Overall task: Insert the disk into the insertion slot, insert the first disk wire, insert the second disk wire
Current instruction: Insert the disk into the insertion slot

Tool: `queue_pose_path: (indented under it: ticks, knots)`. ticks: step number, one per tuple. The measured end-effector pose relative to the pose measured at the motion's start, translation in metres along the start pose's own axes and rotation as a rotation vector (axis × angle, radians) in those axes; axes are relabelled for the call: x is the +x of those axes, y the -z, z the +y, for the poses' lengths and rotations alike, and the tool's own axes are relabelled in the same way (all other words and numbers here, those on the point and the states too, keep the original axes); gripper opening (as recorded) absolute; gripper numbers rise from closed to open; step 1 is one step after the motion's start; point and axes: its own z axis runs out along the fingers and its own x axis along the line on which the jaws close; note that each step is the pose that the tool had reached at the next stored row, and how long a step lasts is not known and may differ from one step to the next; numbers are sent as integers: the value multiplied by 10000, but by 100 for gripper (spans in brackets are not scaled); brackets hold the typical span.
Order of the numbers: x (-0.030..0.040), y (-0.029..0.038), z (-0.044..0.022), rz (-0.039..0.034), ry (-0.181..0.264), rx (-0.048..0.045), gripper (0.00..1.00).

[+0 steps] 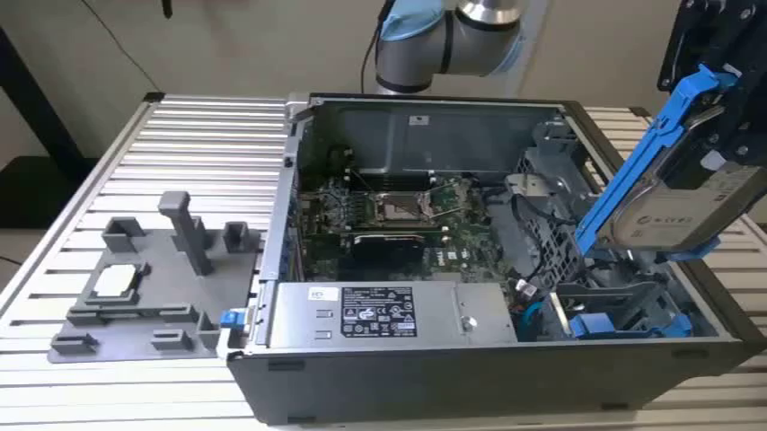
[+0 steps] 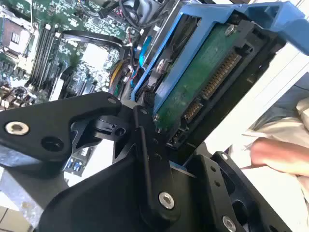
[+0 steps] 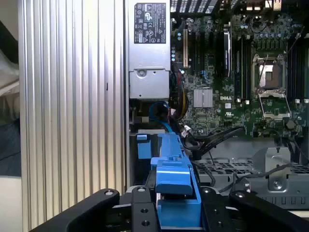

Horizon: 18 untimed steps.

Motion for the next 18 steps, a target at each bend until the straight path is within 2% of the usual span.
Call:
queue_pose_path:
  ticks: [13, 18]
  knots:
    - [0, -15, -1, -5, 1, 0, 33]
    - [10, -81, -4, -17, 3, 62, 33]
